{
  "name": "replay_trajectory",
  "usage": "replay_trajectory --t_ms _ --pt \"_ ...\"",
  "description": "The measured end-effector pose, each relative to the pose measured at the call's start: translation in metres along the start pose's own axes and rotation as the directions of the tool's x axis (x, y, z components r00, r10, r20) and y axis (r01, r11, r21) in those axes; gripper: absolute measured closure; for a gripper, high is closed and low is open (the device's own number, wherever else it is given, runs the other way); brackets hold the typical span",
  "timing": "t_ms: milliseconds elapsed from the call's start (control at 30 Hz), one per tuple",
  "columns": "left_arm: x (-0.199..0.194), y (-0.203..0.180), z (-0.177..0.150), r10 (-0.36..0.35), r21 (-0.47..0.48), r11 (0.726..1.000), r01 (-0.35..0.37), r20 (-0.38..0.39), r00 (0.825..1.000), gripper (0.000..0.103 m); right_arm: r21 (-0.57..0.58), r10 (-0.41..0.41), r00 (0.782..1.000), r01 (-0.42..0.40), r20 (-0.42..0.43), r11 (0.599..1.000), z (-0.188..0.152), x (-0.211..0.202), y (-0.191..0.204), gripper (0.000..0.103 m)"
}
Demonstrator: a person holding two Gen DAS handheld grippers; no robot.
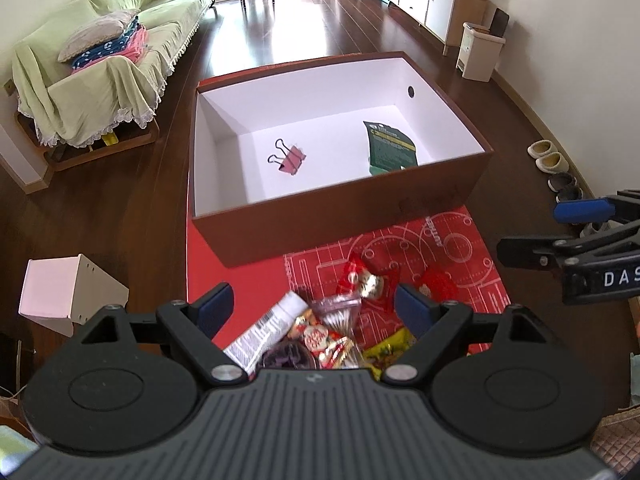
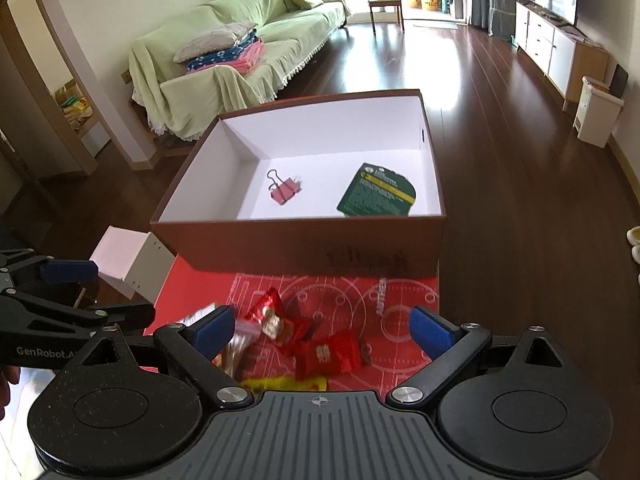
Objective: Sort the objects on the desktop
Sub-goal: 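Withdraw both open tools from the box back over the mat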
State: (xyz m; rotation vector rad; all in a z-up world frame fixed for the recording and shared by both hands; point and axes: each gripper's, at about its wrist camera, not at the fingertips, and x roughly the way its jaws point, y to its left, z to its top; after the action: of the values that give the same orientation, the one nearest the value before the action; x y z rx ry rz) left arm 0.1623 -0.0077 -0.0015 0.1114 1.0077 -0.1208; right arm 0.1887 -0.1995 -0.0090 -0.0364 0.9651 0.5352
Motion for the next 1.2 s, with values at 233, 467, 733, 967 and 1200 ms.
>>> replay_trajectory --t_ms 233,467,733,967,1200 --pt "-0.005 -0.001 -0.029 -0.006 0.006 1.0 0.006 -0.024 1.0 0.017 -0.018 -0.02 1.0 0.019 -0.016 1.0 -0.026 -0.007 -0.002 0.007" --pt "-0.004 0.004 -0.069 -0.005 0.011 1.0 0.006 -0.065 0.998 0.017 -0.032 -0.008 0.998 0.006 -0.068 0.999 -0.061 -0.006 -0.005 0.007" --pt "-0.002 0.012 -0.098 -0.015 -0.013 1.0 0.013 -0.103 0.995 0.017 -0.048 0.004 0.989 -0.011 -0.146 0.999 -0.094 0.0 -0.004 0.007" --pt "0.003 0.017 -0.107 -0.018 -0.005 1.0 0.018 -0.102 0.995 0.018 -0.071 0.009 0.979 -0.024 -0.202 0.997 -0.109 0.011 0.002 0.007" --pt "0.013 0.026 -0.109 -0.027 0.043 0.999 0.031 -0.096 0.995 0.024 -0.043 -0.007 0.974 -0.003 -0.226 0.999 -0.11 0.021 -0.003 0.007"
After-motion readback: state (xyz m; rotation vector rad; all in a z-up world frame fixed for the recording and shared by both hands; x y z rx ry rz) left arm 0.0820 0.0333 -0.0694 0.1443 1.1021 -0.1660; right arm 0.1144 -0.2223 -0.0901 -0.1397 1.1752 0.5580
